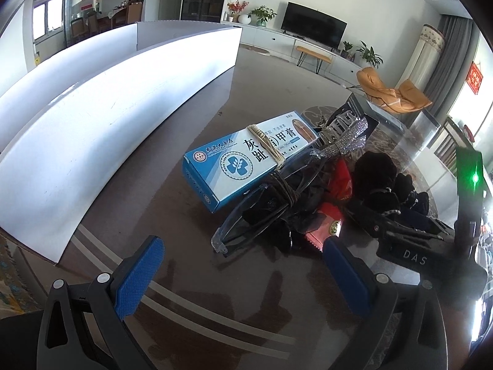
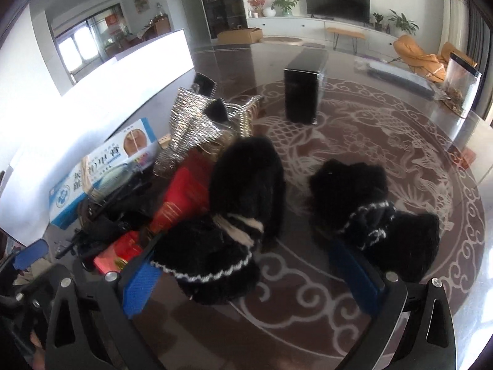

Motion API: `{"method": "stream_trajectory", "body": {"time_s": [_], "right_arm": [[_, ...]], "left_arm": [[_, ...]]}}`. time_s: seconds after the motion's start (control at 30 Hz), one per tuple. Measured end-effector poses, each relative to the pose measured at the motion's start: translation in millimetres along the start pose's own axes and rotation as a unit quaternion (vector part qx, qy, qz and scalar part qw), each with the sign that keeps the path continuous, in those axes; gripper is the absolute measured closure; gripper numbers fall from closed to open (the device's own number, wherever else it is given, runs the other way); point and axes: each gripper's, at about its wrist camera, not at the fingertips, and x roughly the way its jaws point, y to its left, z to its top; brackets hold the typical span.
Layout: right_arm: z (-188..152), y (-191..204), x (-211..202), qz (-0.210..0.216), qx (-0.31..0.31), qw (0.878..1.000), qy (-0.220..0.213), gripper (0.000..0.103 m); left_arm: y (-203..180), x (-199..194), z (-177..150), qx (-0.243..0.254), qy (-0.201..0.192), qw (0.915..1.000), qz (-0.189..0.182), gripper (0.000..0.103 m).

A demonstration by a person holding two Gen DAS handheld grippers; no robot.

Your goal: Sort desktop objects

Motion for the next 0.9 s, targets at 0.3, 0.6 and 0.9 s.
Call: {"method": "stream_trajectory", "body": {"time_s": [0.3, 0.6, 0.9], "right_arm": [[-53, -35, -45, -0.017, -0.008, 1.000, 0.011, 0.000], [-80, -32, -59, -0.026, -0.032, 0.999, -0.001, 0.000], [-78, -31, -57, -0.029, -0.028, 0.999, -0.001, 0.000]], "left_arm": [[3, 18, 4, -0.026, 0.051, 0.9970, -0.052, 0.000], [-13, 37, 19, 0.028, 0.070, 0.9963, -0.041, 0.000], [-50, 47, 16, 0.163, 0.107, 0.9781, -0.075, 0.003]]}}
